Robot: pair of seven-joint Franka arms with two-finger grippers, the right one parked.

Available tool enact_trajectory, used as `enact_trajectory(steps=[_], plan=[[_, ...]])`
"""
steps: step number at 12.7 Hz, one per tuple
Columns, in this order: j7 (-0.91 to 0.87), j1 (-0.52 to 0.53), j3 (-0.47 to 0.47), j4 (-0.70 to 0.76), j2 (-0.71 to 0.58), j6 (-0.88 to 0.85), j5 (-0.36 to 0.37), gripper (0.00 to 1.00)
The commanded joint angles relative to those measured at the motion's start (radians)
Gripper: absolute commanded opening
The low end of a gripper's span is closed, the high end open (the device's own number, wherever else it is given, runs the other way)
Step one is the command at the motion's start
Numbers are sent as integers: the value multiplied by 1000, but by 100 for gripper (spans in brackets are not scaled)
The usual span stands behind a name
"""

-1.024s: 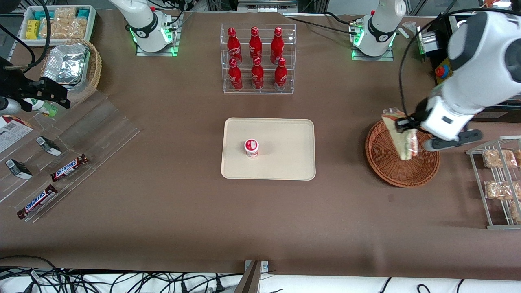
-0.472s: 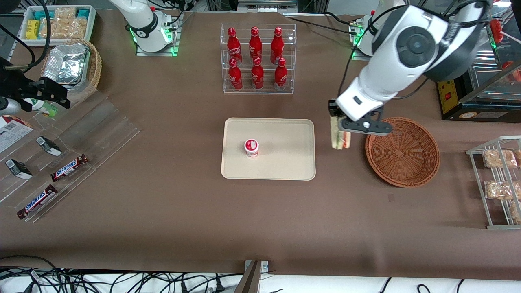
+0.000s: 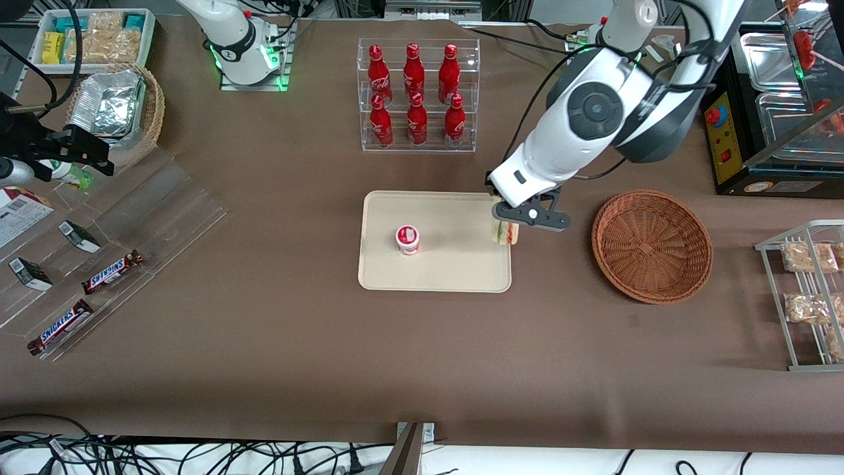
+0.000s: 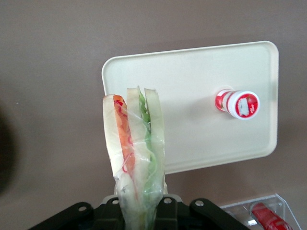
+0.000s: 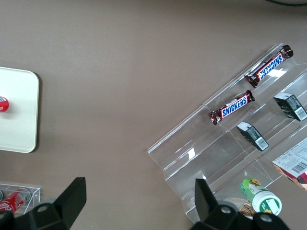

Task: Place sandwich from basket to tray
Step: 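Carry the held sandwich over to the cream tray beside the cup, then lower the sandwich onto the tray and open the left gripper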

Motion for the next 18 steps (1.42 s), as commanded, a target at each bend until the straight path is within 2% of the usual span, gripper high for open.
enact_trajectory(steps=[1, 6, 8, 11, 14, 15, 16, 17, 18], plan=[[-118, -56, -1, -6, 89, 85, 125, 10], [-296, -119, 0, -5, 235, 165, 315, 10], [-343, -137, 3, -3, 276, 182, 389, 13], [-389, -157, 6, -5, 321, 210, 453, 13], [-392, -157, 6, -2, 347, 213, 487, 18], [-392, -157, 6, -2, 350, 218, 495, 24], [-392, -155, 6, -2, 352, 219, 495, 46], [-392, -157, 8, 0, 352, 219, 496, 84], [-391, -157, 8, 1, 352, 219, 496, 100]])
